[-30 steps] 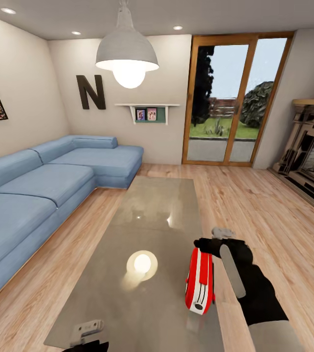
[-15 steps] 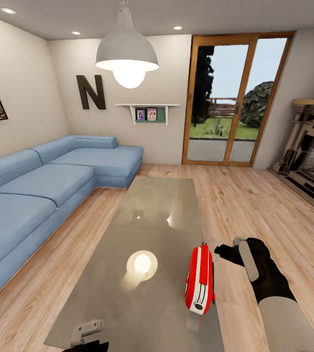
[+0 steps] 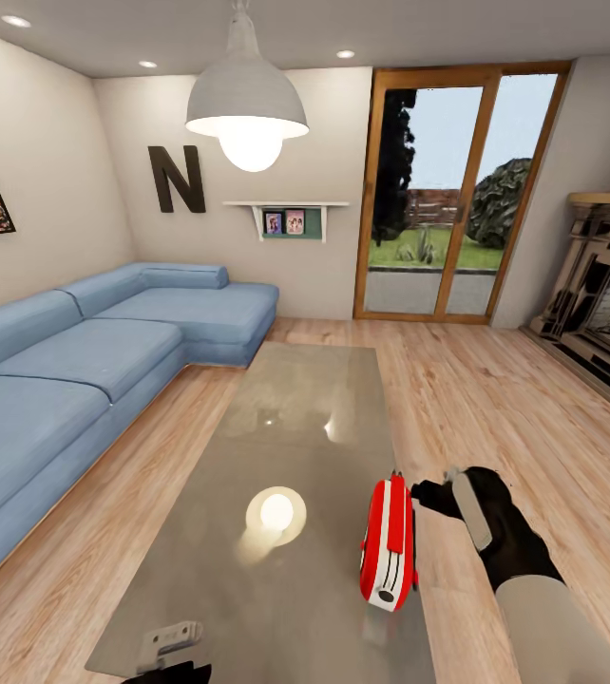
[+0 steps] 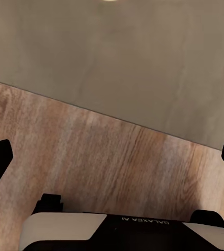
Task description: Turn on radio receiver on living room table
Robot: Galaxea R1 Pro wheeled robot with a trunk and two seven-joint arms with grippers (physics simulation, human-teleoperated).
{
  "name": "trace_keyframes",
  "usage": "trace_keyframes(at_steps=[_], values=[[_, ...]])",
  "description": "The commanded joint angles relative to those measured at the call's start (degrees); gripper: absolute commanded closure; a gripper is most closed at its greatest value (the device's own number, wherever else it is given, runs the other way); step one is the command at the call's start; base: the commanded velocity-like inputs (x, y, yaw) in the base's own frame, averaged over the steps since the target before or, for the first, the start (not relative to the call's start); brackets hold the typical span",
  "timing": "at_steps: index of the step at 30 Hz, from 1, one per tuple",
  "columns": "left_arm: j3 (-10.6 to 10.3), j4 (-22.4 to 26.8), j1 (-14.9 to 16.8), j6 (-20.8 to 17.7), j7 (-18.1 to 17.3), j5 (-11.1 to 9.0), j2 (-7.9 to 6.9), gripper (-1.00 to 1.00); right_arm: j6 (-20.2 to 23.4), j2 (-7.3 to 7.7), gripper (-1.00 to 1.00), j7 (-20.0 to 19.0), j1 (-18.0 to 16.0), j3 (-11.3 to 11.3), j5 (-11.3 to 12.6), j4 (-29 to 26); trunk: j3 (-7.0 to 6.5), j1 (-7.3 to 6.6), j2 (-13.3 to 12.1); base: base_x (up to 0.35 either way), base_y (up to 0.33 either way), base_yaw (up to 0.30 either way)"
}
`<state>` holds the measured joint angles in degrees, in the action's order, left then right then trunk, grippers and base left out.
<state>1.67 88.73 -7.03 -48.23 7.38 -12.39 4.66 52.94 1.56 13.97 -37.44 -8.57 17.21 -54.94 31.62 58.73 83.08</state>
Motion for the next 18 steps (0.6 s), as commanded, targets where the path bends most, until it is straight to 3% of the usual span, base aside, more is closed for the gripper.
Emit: trace_keyframes(at_steps=[1, 4, 6, 14, 18], values=[[0.0, 0.0, 0.0, 0.0, 0.0, 0.0, 0.00, -1.00, 0.0, -0.07, -1.00, 0.0, 0.0, 1.5, 0.0, 0.0, 0.00, 0.00, 0.0, 0.000, 0.000, 0.000], [0.0, 0.0, 0.0, 0.0, 0.0, 0.0, 0.00, -1.00, -0.1, -0.37, -1.00, -0.1, 0.0, 5.0, 0.0, 0.0, 0.00, 0.00, 0.0, 0.000, 0.000, 0.000], [0.0, 0.0, 0.0, 0.0, 0.0, 0.0, 0.00, -1.00, -0.2, -0.47, -1.00, -0.8, 0.0, 6.1, 0.1, 0.0, 0.00, 0.00, 0.0, 0.000, 0.000, 0.000], [0.0, 0.0, 0.0, 0.1, 0.0, 0.0, 0.83, -1.00, -0.3, -1.12, -1.00, -3.6, -0.5, 7.5, 0.2, 1.0, 0.00, 0.00, 0.0, 0.000, 0.000, 0.000], [0.0, 0.0, 0.0, 0.1, 0.0, 0.0, 1.08, -1.00, -0.5, -0.87, -1.00, -3.7, -3.0, 7.4, -0.1, 6.1, 0.00, 0.00, 0.0, 0.000, 0.000, 0.000]])
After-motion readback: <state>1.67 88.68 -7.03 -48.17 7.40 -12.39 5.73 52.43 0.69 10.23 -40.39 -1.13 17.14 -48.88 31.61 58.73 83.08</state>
